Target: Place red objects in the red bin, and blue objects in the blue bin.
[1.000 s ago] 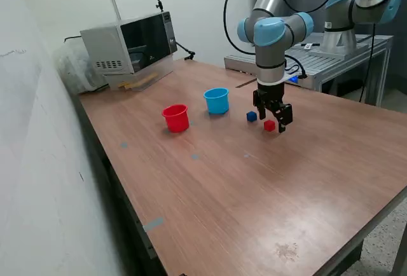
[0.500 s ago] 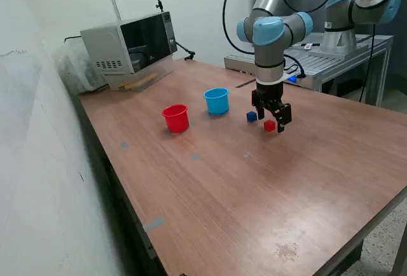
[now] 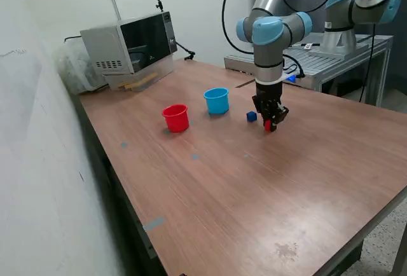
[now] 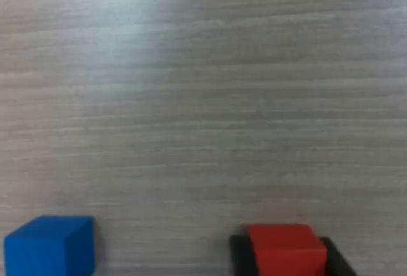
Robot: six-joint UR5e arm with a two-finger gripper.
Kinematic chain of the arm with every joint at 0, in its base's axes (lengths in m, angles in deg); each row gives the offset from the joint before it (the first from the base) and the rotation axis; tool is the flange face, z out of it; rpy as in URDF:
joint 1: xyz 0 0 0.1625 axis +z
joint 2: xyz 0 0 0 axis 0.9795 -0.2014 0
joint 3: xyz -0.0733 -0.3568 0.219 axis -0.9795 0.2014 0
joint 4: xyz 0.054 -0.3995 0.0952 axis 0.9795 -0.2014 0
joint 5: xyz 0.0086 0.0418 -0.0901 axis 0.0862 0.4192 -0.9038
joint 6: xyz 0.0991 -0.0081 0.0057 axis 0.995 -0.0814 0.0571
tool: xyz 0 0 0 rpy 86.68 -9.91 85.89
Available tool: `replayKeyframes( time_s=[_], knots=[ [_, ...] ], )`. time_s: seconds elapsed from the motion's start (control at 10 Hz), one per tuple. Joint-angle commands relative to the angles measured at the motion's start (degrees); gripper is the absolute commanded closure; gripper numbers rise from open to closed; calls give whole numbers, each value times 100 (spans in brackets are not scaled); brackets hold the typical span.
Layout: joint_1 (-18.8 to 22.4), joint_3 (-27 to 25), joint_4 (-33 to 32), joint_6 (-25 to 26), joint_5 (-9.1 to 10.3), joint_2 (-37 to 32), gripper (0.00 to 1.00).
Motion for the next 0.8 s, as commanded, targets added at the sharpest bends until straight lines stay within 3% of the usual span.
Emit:
replayKeyframes(
  time_s=[0.0, 0.4, 0.7],
  knots=[
    [-17, -9, 0, -9, 0, 0, 100],
    [18, 26, 140, -114, -9, -894, 100],
    [-130, 963, 510, -194, -53, -984, 100]
  ],
)
